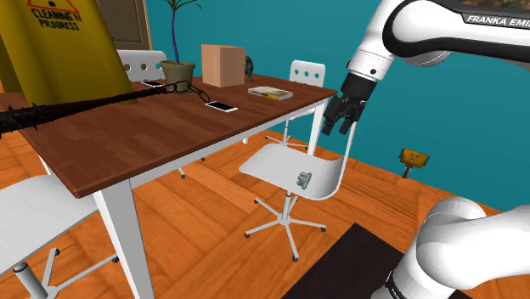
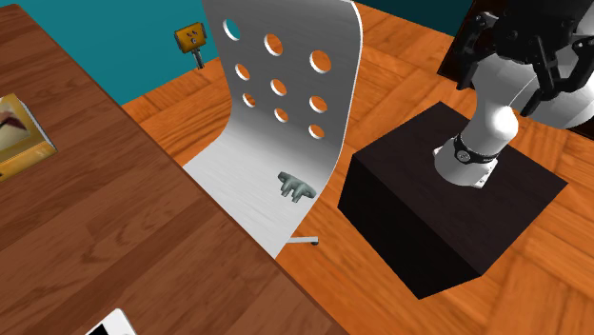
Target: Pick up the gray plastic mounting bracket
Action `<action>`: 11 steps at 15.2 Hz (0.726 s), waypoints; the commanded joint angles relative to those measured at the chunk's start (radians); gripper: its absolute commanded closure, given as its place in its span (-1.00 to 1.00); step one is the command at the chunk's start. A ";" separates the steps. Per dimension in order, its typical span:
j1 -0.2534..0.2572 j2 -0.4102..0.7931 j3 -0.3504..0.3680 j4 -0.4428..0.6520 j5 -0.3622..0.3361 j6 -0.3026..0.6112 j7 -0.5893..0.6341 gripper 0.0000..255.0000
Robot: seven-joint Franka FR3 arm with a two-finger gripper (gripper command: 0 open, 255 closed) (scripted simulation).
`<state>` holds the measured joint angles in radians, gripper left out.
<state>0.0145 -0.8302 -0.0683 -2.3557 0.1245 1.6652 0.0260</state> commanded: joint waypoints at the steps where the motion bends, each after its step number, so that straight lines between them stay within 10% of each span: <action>1: 0.000 0.000 0.000 0.000 0.000 0.000 0.000 -1.00; 11: 0.000 0.210 -0.133 -0.089 -0.095 0.243 -0.253 -1.00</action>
<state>0.0123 -0.6486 -0.1898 -2.4391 0.0364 1.8775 -0.2025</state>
